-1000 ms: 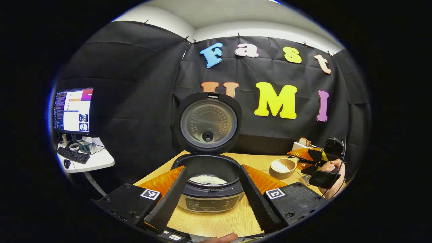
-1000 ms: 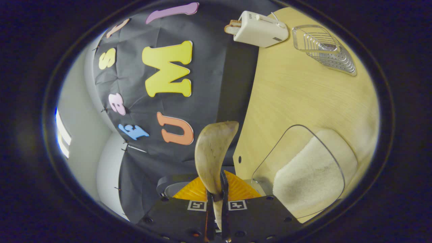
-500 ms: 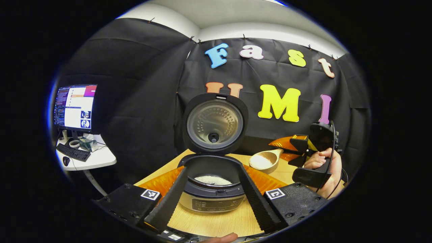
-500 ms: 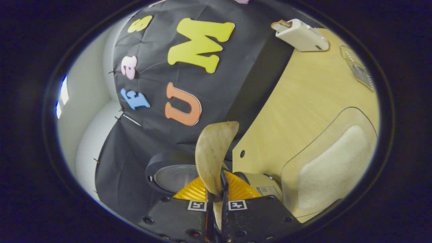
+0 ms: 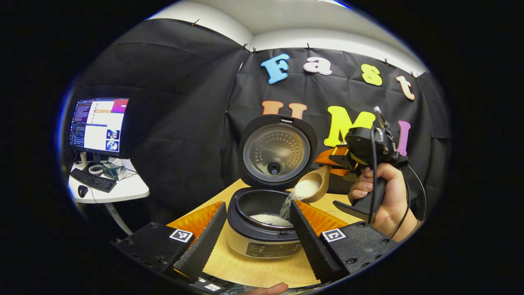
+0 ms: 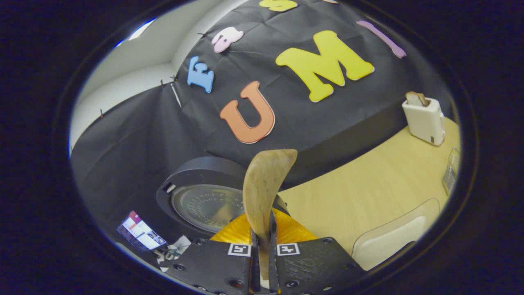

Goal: Close the left gripper, press the button to open the rice cooker; take a wooden spoon from the chopstick holder with the right hand, scoop a spoonful of rice and pour it into the rice cooker, then put the wooden spoon back into the chopstick holder.

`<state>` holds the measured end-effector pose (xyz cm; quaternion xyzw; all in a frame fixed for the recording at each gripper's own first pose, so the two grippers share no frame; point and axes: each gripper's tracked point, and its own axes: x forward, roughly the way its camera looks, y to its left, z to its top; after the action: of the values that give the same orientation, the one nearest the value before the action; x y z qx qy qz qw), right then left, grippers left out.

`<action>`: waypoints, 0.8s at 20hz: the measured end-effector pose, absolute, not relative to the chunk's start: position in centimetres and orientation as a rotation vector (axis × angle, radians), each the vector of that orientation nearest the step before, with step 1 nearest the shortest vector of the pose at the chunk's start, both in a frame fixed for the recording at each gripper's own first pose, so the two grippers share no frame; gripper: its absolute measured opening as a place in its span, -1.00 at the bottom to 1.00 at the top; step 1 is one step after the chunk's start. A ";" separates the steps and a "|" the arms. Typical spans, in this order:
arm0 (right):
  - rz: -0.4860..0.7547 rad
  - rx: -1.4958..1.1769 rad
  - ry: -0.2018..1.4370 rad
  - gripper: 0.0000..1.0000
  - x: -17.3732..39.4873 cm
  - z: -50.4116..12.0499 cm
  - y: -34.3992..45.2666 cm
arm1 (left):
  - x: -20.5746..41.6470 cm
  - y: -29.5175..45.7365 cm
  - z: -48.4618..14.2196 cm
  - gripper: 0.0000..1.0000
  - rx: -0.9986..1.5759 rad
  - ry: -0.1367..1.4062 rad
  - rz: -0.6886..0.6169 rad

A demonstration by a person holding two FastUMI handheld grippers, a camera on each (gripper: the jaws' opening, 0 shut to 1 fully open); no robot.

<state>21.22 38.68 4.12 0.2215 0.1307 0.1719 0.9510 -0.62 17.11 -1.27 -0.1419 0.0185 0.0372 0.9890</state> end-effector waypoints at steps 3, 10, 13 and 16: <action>0.344 0.363 0.275 -0.84 21.6 3.5 39.6 | -0.7 17.2 -1.2 0.97 -0.281 0.033 0.079; 0.321 0.151 0.231 -0.84 22.6 3.6 40.2 | -0.4 17.2 -2.0 0.97 -0.268 0.061 0.086; 0.345 0.077 0.171 -0.84 21.7 4.9 41.0 | -0.2 17.1 -2.4 0.97 -0.256 0.076 0.094; 0.396 0.002 0.112 -0.84 20.8 6.0 42.5 | -0.2 17.0 -2.4 0.97 -0.243 0.076 0.095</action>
<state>20.84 42.55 6.03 0.0008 0.0557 0.1968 0.9789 -0.21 17.04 -2.41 -0.1213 0.0381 0.0473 0.9908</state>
